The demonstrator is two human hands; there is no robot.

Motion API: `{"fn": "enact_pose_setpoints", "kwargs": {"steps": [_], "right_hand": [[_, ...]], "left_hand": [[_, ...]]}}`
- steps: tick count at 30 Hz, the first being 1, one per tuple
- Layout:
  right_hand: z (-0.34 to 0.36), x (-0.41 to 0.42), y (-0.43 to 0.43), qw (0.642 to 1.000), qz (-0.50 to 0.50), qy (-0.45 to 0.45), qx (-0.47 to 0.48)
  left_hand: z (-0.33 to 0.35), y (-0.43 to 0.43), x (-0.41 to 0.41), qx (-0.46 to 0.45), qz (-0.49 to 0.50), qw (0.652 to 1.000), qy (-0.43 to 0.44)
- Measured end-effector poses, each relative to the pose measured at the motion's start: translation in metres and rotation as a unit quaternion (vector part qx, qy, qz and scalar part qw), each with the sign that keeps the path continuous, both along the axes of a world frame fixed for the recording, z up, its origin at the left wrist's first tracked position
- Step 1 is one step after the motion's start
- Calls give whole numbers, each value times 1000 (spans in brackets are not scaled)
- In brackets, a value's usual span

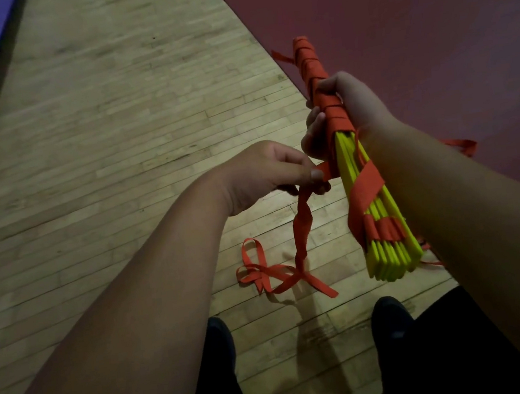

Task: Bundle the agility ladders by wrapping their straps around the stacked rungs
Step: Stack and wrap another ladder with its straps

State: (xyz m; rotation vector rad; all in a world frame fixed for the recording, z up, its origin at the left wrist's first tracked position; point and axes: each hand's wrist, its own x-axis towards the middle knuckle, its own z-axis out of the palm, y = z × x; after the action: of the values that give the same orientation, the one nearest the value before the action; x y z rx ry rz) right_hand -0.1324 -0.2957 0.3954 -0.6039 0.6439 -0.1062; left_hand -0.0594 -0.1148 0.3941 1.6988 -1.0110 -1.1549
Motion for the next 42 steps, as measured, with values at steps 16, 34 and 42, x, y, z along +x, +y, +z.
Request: {"fn": "enact_pose_setpoints", "kwargs": {"steps": [16,34,42], "right_hand": [[-4,2,5,977,-3,57,-205],[-15,6,22,875,-94,94,-465],[-13,12,23,941,-71,40,-327]], "left_hand": [[6,3,3,42,6,999,12],[3,-20,-21,206,73,937,-274],[-10,-25,-34,215,75,899,-374]]}}
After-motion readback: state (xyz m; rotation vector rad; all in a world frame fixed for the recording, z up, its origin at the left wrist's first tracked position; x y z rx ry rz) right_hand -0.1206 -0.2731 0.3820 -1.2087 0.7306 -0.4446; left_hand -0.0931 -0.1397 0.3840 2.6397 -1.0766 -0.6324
